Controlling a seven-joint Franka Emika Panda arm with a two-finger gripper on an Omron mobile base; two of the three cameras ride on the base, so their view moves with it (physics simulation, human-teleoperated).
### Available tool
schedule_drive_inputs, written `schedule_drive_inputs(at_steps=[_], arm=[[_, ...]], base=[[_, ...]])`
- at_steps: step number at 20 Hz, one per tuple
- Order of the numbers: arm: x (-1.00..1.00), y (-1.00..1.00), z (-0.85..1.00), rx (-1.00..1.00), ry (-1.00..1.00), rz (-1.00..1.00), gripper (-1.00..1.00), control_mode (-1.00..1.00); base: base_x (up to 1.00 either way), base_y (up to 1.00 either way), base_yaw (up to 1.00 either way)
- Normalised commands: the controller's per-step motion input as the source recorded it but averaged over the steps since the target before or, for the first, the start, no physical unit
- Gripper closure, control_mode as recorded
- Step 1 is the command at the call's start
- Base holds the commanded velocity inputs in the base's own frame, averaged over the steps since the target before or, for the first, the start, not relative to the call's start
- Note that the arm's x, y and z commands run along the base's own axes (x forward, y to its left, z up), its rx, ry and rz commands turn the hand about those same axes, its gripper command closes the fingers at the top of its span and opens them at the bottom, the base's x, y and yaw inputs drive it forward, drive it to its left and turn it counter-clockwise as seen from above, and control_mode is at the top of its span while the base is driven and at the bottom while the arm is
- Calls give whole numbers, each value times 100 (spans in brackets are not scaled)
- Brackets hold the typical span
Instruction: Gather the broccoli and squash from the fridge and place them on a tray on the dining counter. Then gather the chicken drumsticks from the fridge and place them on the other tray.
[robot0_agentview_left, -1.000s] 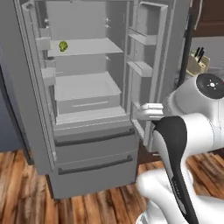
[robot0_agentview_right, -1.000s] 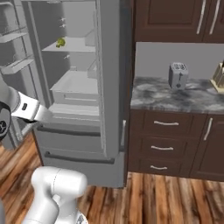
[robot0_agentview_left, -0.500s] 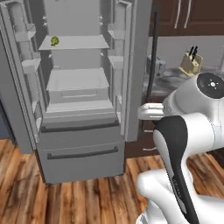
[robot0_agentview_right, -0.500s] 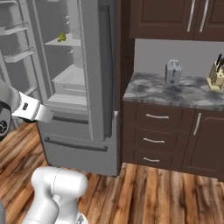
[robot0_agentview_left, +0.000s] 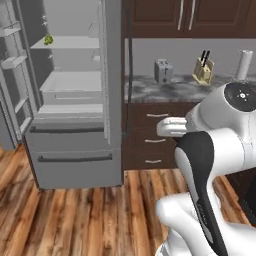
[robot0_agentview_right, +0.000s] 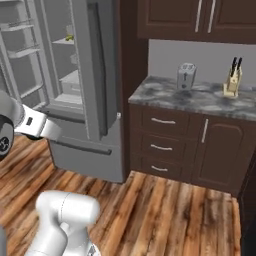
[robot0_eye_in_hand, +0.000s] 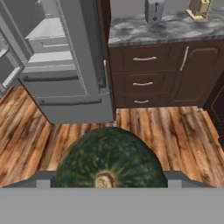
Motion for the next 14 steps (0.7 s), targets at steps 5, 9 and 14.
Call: schedule_drive_inputs(at_steps=[5, 9, 14], arm=[[0, 0, 0, 0, 0, 0, 100, 100], [0, 0, 0, 0, 0, 0, 100, 100], [0, 0, 0, 0, 0, 0, 100, 100]], base=[[-100, -39, 13], [-100, -4, 3], [-100, 0, -2]])
